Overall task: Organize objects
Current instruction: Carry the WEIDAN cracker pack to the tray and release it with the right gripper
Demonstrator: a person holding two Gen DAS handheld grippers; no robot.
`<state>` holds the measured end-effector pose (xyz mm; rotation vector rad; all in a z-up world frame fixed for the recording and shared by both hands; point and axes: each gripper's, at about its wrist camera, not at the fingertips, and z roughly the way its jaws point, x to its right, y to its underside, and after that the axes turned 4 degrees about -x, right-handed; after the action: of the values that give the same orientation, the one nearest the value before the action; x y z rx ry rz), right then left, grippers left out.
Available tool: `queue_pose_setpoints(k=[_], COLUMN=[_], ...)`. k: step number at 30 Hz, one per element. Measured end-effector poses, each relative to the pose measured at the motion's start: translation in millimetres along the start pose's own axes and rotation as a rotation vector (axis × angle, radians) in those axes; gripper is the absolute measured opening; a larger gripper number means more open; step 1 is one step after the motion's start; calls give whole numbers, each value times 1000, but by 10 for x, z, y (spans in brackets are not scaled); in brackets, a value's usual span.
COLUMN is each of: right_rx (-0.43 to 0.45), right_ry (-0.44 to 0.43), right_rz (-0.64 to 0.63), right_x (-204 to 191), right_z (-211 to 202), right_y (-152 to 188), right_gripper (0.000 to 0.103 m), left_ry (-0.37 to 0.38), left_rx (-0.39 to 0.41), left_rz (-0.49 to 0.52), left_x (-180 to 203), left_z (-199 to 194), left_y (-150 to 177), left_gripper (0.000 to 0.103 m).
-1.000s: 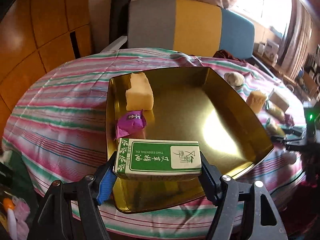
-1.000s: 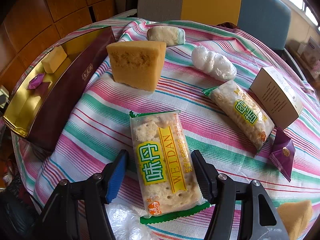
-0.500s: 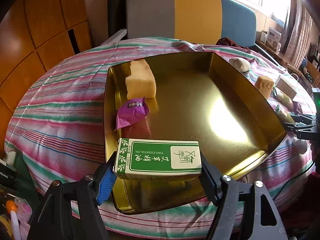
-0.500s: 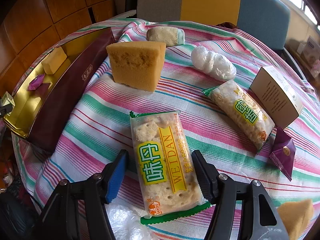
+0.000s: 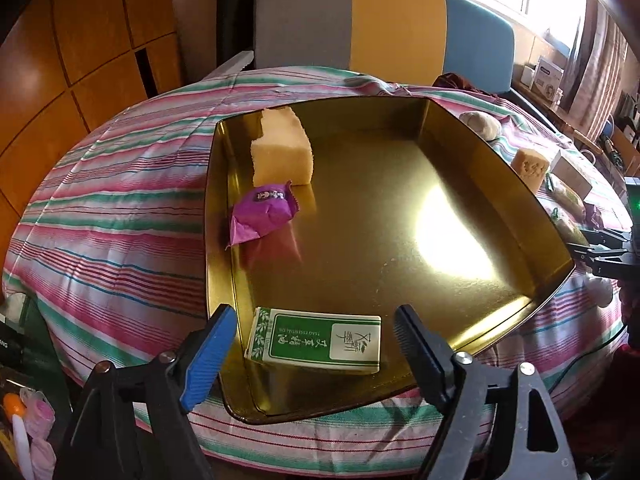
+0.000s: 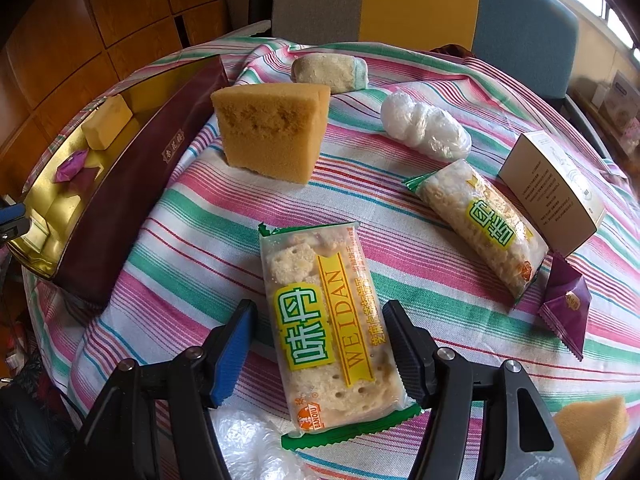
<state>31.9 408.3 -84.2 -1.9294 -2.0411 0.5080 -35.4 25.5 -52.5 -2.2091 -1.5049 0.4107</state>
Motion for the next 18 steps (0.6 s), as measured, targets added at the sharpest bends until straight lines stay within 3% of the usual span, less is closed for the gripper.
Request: queue_pose_setpoints(k=[4, 8, 16, 18], right_rx=[2, -5, -31, 3], right_ry=[14, 20, 79, 81], right_rz=[15, 59, 146, 166], right_x=[-8, 18, 79, 64], right_z=[-3, -35, -98, -254], right_y=[-10, -51, -93, -173], right_gripper=[64, 48, 48, 48], left_ry=[9, 3, -18, -23], left_rx=[47, 131, 185, 183], left_rz=[-22, -81, -202, -214], left_x=[-68, -269, -647, -692], left_z=[-191, -459, -661, -673], left_y=[-31, -81, -21, 16], left_gripper=[82, 82, 82, 82])
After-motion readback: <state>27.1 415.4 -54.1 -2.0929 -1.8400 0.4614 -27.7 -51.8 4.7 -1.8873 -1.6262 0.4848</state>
